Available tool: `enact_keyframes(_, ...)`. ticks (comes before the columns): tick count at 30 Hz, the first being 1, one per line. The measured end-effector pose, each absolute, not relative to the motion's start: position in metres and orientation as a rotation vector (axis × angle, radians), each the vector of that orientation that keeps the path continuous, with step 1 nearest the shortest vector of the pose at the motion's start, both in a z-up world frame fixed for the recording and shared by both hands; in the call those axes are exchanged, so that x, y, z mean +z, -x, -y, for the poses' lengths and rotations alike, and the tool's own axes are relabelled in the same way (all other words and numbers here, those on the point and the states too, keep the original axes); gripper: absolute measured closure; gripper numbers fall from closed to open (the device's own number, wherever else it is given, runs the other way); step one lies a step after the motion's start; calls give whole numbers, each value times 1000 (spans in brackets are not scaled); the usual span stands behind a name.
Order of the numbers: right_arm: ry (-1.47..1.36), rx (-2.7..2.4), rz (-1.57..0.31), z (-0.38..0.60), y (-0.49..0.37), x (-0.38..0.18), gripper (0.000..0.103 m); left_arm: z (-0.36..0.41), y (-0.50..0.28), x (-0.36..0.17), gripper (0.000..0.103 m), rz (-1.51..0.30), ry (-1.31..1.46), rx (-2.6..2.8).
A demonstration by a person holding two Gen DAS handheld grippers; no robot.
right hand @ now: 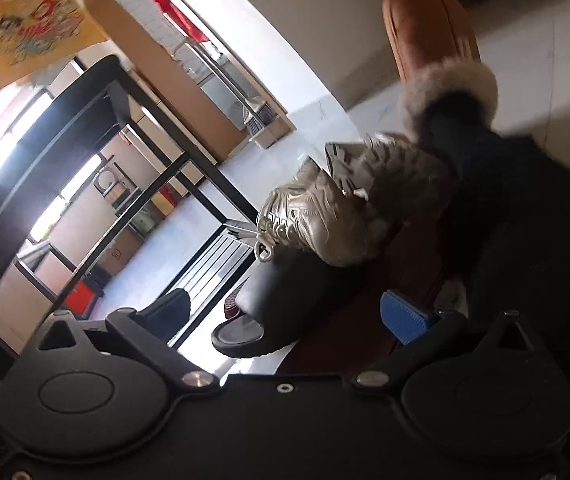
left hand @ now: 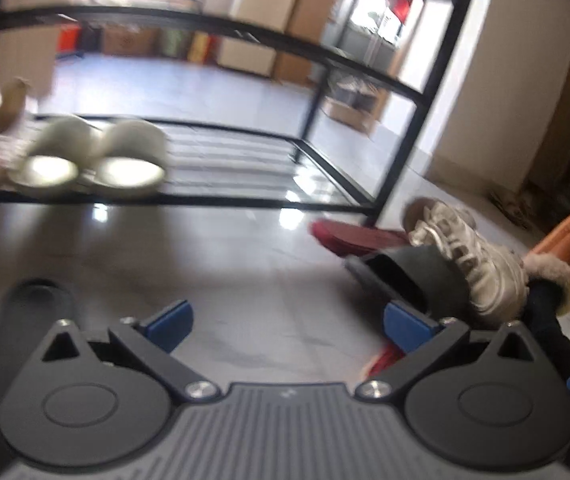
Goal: Organize scattered shoes
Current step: 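Reach the left tool into the pile and grasp a second black slide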
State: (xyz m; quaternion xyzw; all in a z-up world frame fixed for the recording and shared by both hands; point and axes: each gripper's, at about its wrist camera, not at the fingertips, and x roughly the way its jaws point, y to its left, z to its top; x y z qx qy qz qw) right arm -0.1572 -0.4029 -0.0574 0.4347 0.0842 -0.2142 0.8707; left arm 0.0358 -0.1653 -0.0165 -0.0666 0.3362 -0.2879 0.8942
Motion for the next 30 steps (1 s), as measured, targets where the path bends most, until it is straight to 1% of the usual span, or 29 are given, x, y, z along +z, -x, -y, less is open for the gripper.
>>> enact_keyframes(5,-947,-431,-142,410,161,-60,0,207,-60,-25,1,-764,181,-649)
enact_keyframes(8,-988,-425,-136,415,161,-63,0,216,-73,-24,1,-782,300,-647)
enact_keyframes(12,-1031,-419,-126,416,166,-65,0,228,-90,-33,1,-853,439,-626)
enact_keyframes(15,-1043,-407,-130,418,162,-68,0,243,-96,-38,1,-873,438,-624)
enact_keyframes(17,-1049,-407,-129,420,159,-71,0,252,-98,-41,3,-893,421,-628)
enact_keyframes(18,-1052,-409,-128,420,158,-72,0,255,-98,-43,7,-905,411,-623)
enact_keyframes(19,-1057,-410,-128,421,157,-73,0,258,-99,-44,24,-916,399,-609)
enact_keyframes(20,-1065,-409,-130,420,159,-73,0,260,-99,-46,30,-928,388,-589)
enact_keyframes(24,-1079,-398,-135,417,161,-71,0,257,-99,-52,31,-949,421,-568)
enact_keyframes(25,-1077,-398,-136,416,160,-71,0,256,-100,-53,38,-960,430,-568)
enact_keyframes(27,-1077,-397,-138,416,160,-72,0,252,-102,-56,44,-981,449,-569)
enact_keyframes(30,-1082,-400,-142,416,158,-73,0,247,-104,-61,60,-1012,477,-570)
